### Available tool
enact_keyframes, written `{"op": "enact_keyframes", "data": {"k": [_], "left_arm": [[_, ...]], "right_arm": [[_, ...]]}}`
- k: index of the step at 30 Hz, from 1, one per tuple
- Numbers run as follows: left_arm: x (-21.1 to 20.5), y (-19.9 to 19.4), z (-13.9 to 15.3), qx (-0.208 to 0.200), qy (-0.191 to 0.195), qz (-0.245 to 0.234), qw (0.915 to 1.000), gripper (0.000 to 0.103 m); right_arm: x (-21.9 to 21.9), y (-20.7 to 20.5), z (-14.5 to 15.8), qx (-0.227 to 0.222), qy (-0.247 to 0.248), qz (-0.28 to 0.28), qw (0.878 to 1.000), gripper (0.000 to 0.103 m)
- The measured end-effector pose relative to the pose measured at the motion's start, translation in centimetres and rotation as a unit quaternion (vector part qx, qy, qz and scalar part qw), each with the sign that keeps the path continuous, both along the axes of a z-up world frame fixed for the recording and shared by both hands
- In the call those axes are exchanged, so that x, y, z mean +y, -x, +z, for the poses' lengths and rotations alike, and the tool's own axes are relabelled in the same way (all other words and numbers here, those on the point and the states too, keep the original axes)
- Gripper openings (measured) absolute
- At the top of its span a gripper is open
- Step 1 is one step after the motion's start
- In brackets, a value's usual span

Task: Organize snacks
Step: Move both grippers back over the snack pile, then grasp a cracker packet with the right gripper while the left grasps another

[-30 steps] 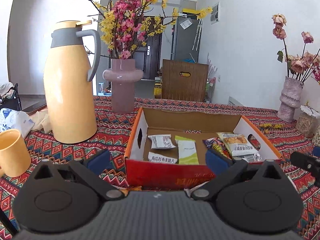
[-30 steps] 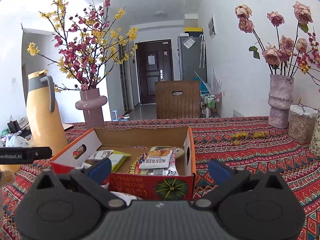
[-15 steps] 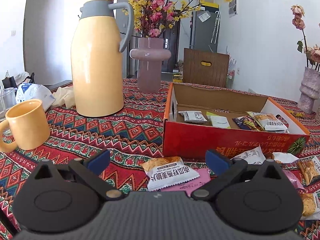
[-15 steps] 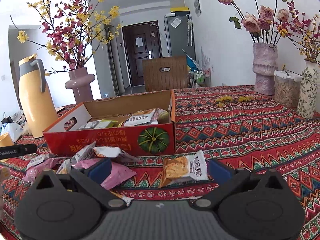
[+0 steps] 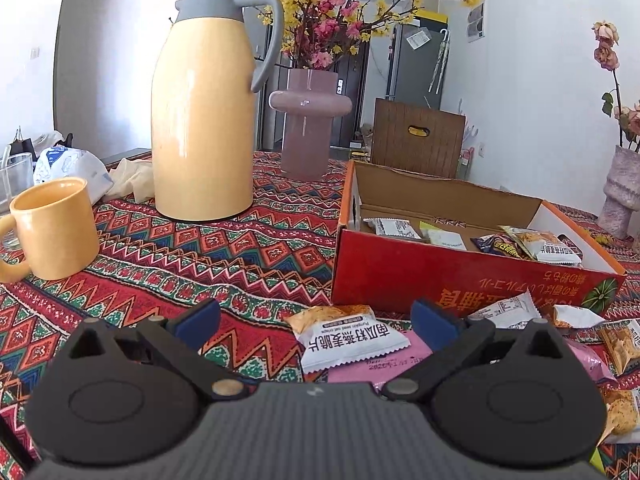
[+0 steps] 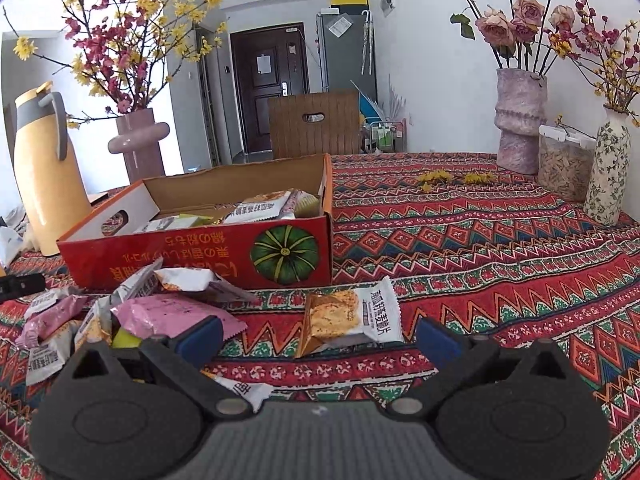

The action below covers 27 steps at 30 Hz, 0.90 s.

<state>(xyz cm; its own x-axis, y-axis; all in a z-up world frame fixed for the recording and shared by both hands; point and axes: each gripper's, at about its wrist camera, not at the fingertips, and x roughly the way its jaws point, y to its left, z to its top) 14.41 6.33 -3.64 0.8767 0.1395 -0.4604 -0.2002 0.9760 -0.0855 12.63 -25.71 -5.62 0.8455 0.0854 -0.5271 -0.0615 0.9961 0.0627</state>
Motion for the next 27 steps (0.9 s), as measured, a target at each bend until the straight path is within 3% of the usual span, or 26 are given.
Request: {"op": "enact_keyframes", "data": {"k": [10, 16, 23, 27], "left_arm": [[0.2, 0.0, -0.1, 0.005, 0.006, 0.004, 1.0000, 0.103], [0.4, 0.0, -0.1, 0.006, 0.011, 0.007, 0.9999, 0.103], [0.4, 0.0, -0.1, 0.005, 0.012, 0.008, 0.9999, 0.103], [0.4, 0.0, -0.1, 0.005, 0.012, 0.009, 0.9999, 0.103]], "right_arm": [[-0.6, -5.1, -1.1, 0.047, 0.042, -0.018, 0.998, 0.103], [-0.7, -7.4, -2.2, 0.075, 0.039, -0.024, 0.996, 0.099], [-0.3, -7.6, -2.4, 0.074, 0.042, -0.026, 0.996, 0.071], [0.2, -7.3, -2.4, 0.068, 0.051, -0.022, 0.996, 0.067]]}}
